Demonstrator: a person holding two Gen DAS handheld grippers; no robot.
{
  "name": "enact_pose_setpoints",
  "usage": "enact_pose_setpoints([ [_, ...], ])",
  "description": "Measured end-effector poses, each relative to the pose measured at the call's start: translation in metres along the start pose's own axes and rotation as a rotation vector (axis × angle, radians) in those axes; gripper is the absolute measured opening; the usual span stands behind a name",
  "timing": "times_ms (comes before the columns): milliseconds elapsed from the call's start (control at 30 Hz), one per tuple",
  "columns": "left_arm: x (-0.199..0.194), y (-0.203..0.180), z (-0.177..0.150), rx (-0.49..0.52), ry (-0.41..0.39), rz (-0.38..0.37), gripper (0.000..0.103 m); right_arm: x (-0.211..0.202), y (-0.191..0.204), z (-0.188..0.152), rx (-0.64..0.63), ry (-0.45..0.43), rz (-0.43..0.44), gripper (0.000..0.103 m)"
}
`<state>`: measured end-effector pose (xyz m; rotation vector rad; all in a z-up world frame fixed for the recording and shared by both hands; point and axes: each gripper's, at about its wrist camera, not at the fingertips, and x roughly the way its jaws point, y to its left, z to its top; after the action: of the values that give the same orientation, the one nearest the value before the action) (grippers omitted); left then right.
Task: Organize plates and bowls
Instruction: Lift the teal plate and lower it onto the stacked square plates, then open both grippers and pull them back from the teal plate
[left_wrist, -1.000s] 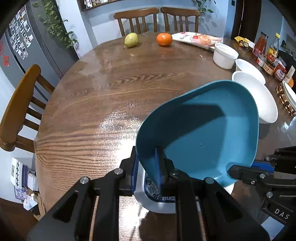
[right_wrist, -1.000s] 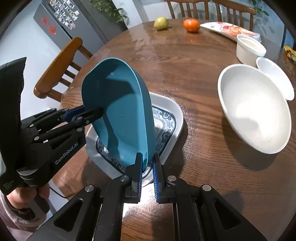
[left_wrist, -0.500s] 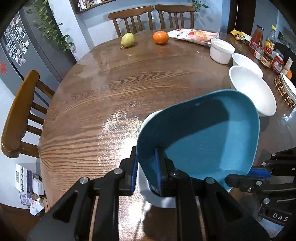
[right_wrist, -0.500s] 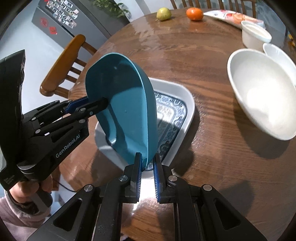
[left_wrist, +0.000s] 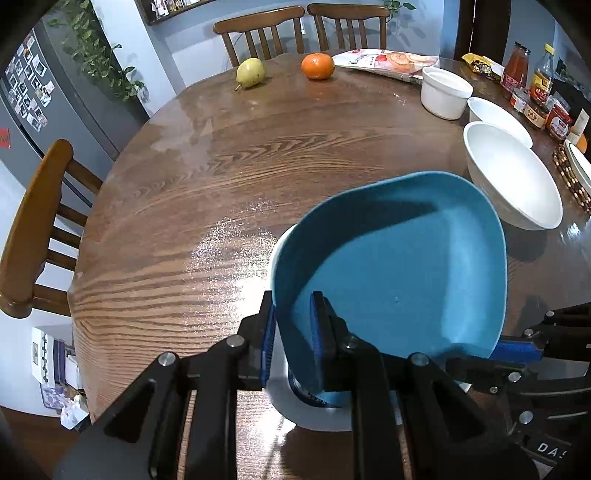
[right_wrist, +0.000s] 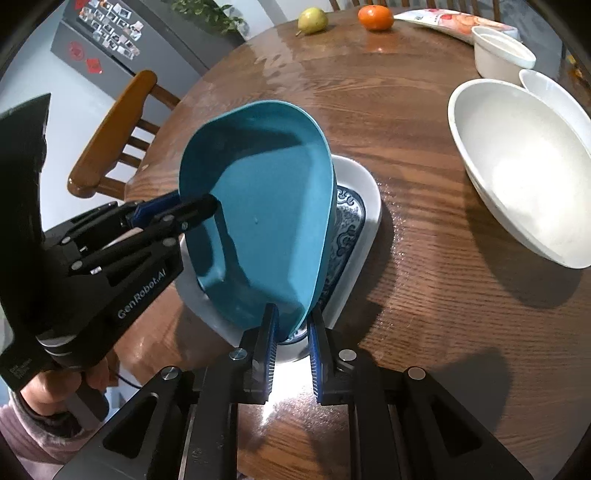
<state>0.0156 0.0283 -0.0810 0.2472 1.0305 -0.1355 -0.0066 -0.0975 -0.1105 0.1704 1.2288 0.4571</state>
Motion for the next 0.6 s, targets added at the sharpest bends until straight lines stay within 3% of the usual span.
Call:
enact_pose_setpoints([
  [600,0.0026,0.0003,-0.0056,-0.015,0.019,-0.018,0.019,-0.0048,0.0089,0.0001,-0.035,-0.003,-0.051,0.021],
])
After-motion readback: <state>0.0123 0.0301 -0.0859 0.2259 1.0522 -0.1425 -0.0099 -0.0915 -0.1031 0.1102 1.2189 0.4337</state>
